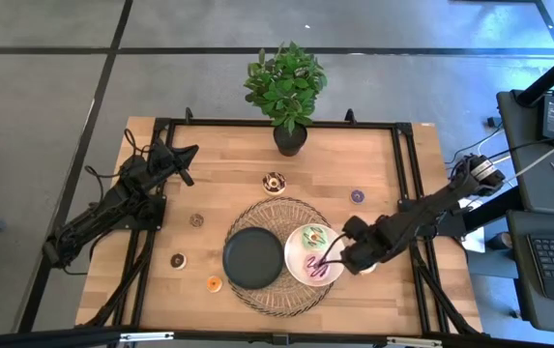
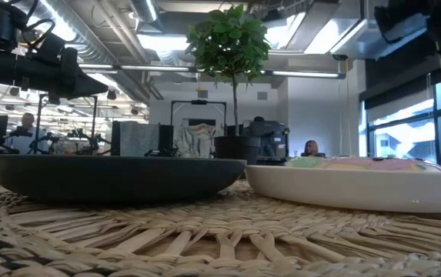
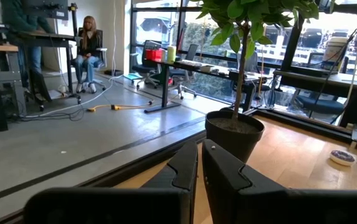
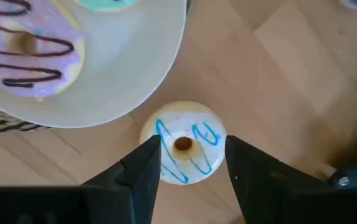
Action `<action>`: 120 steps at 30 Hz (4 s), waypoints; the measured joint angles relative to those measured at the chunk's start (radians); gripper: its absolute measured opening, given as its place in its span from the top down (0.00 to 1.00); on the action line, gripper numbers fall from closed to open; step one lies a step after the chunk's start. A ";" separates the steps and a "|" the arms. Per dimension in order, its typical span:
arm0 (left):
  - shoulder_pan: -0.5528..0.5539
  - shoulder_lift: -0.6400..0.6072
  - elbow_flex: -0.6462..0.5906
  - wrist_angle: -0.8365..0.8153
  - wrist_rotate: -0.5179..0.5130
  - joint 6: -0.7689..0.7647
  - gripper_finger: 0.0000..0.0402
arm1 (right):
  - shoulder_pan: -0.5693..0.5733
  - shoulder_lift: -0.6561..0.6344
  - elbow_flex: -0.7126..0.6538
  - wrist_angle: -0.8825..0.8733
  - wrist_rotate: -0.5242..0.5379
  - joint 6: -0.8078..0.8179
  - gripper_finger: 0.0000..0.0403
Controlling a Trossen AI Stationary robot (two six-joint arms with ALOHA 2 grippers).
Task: Pick & Place donuts
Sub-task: Put the large white donut on the white plate
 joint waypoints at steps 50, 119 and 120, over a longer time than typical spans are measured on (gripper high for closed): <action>0.000 0.000 0.000 0.000 0.000 0.000 0.95 | 0.020 0.003 -0.303 0.228 -0.176 0.073 0.85; 0.000 0.000 0.000 0.000 0.000 0.000 0.95 | -0.080 0.169 -0.040 0.274 0.016 -0.227 0.57; 0.000 0.000 0.000 0.000 0.000 0.000 0.95 | -0.080 0.166 -0.040 0.272 0.014 -0.227 0.57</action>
